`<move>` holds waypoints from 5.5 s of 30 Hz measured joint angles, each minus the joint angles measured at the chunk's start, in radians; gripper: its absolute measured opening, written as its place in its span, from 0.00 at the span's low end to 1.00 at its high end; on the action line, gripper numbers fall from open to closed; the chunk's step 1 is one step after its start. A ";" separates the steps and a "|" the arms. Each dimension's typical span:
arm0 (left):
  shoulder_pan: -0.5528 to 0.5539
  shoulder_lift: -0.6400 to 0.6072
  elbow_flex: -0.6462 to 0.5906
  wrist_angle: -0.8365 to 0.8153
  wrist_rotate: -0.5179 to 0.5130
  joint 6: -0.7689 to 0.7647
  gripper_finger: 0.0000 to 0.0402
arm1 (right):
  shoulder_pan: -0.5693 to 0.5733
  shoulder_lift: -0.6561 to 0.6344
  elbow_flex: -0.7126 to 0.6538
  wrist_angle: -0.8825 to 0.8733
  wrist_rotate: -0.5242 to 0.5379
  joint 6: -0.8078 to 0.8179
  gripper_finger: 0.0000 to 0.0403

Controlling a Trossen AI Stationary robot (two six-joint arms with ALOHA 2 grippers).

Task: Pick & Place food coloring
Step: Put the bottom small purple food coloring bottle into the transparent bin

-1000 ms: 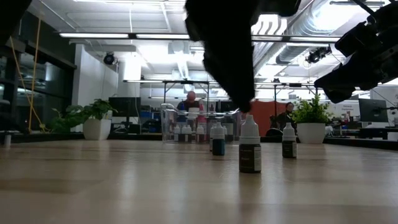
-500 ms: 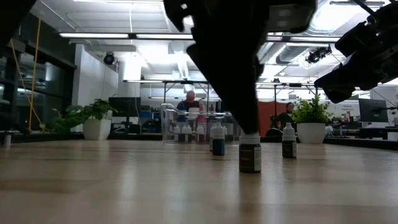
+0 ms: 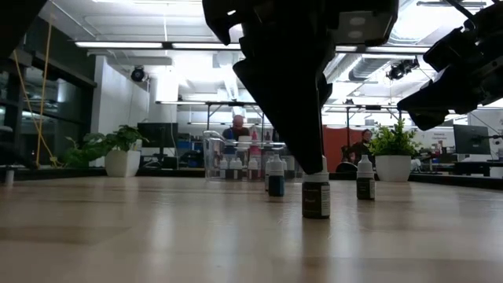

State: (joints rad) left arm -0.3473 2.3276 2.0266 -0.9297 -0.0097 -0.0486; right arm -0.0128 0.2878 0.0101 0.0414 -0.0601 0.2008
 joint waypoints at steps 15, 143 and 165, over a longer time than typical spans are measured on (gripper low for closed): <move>0.000 0.000 0.000 0.001 0.048 -0.012 0.31 | 0.000 0.000 0.000 0.000 0.000 0.000 0.00; 0.760 0.091 0.303 -0.202 -0.145 -0.709 0.09 | 0.000 0.013 0.000 -0.001 0.000 0.000 0.00; 0.752 0.136 0.301 -0.188 -0.163 -0.715 0.09 | 0.000 0.013 0.000 0.000 0.000 0.000 0.00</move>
State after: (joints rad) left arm 0.4049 2.4638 2.3280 -1.1173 -0.1722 -0.7631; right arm -0.0128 0.3012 0.0101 0.0414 -0.0597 0.2008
